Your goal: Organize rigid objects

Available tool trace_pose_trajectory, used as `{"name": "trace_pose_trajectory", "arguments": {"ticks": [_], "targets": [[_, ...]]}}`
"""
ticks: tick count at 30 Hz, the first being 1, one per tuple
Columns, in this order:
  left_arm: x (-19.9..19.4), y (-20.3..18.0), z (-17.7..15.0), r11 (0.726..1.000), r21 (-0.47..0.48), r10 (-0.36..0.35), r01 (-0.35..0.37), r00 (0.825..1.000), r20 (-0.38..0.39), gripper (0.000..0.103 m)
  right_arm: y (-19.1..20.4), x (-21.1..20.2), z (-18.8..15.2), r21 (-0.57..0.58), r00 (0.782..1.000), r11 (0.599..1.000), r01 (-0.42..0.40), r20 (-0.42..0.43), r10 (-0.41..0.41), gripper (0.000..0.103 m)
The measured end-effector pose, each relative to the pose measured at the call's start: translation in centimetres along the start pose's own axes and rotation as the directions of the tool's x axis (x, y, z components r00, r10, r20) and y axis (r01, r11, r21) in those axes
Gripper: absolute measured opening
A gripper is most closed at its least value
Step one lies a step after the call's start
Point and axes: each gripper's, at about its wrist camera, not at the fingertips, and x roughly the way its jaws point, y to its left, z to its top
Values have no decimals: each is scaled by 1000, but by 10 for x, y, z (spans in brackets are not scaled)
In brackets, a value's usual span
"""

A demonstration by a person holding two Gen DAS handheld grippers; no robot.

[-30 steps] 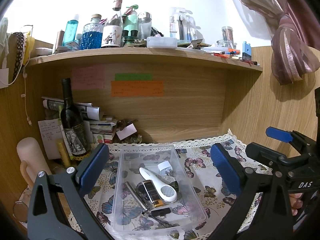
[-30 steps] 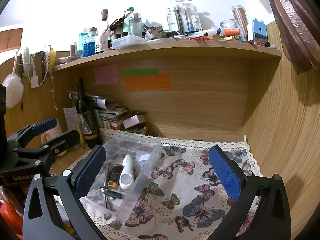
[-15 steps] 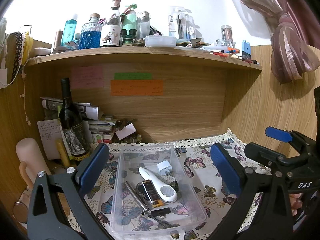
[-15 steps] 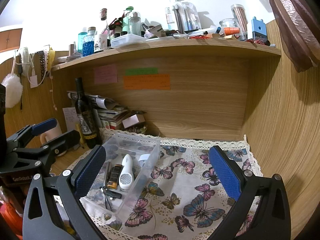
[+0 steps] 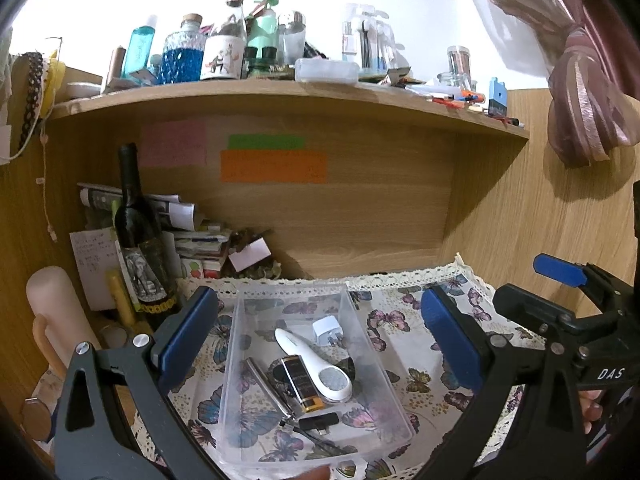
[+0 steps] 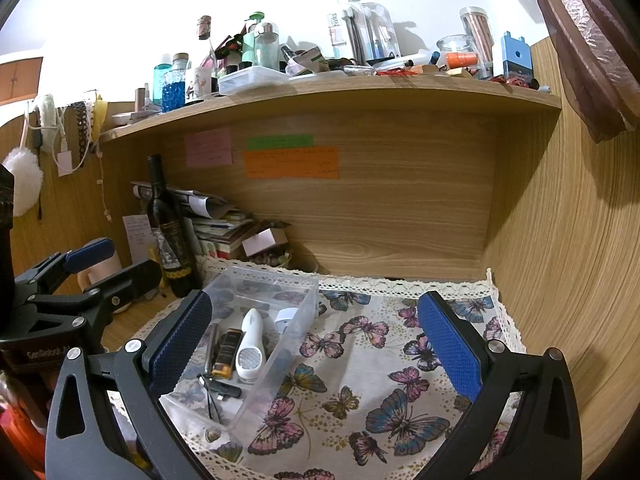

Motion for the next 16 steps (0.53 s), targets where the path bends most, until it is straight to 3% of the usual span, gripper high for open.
{"name": "trace_pose_trajectory", "arguments": {"ticks": [16], "targets": [[3, 0, 0, 1000, 2, -12, 12, 1000, -8, 103, 3, 6, 0, 12, 1000, 1000, 11, -14, -11, 103]]}}
